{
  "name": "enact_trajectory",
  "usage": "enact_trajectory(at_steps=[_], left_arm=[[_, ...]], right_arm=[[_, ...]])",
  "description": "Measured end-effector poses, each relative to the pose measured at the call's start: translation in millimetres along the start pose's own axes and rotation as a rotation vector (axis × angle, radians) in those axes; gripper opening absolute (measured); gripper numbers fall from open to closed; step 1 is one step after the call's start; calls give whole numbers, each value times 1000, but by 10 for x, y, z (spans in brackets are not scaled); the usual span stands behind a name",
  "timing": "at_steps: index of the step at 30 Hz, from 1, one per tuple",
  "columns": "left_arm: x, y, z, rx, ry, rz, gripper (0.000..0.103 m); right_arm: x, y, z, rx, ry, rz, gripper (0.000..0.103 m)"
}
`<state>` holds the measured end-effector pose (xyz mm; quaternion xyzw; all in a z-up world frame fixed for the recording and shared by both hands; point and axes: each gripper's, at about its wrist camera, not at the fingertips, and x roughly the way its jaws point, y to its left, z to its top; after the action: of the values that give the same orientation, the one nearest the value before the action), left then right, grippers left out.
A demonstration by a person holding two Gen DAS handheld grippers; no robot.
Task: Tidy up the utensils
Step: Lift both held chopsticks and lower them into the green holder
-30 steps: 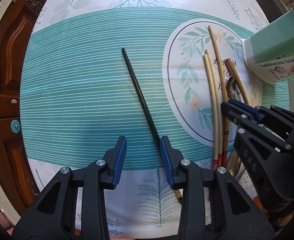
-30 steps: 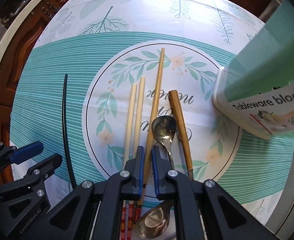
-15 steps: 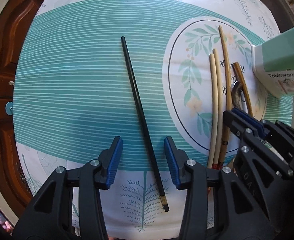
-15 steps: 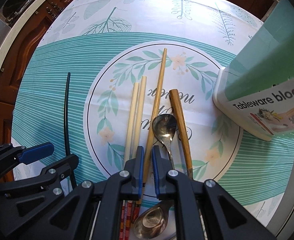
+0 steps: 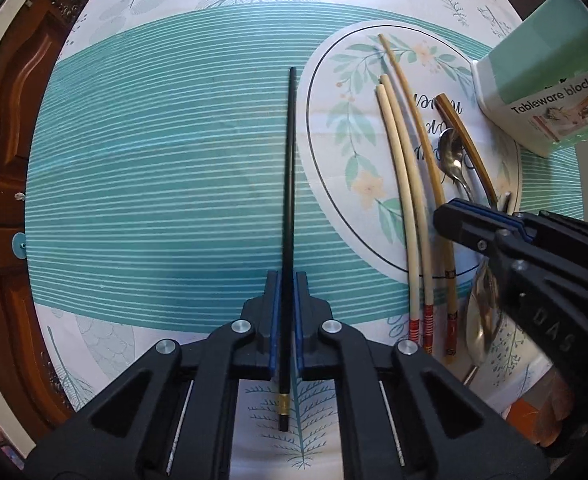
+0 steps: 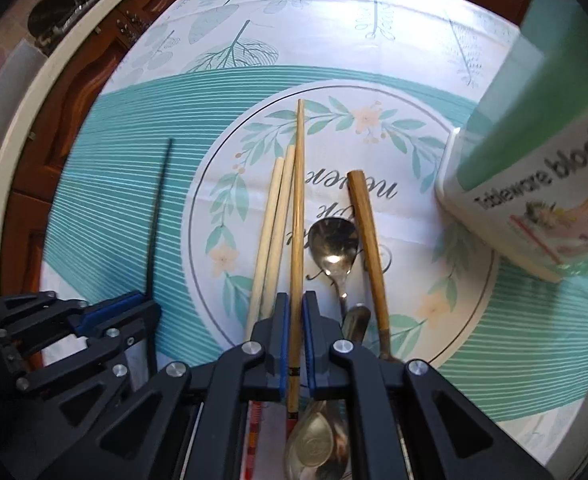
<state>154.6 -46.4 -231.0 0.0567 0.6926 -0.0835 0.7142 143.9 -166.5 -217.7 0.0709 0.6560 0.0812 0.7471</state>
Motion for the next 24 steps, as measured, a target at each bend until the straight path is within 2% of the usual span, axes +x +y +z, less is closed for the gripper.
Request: enact_trajectory(at_steps=[2,3,5,8,12,18,24], left_arm=[[-69,49,-68,1,-26,-17,4],[-122,47,-107,9,-53,-22,4],[-247,17,-174,31,-119,-37,4],[-498,-21,-316,51,-220,-45,4],[-868,-147,-490,91,-373,-47,4],[-1545,-408,-451,153,-566,-73,4],[-2298,-868,-181,219,-763,-135,4]], right_arm=[[-16,-96,-44,36,-6,87,6],[-39,-133,-72,50,-18,101,6],[-135,-163,-149,64,-56,176,6],[-292,-187,-262,56,-126,239,6],[-497,-190,-410,40,-224,281,6],[-858,-288,-560,38,-414,295,6],[-1517,-494,-637,56,-692,274,6]])
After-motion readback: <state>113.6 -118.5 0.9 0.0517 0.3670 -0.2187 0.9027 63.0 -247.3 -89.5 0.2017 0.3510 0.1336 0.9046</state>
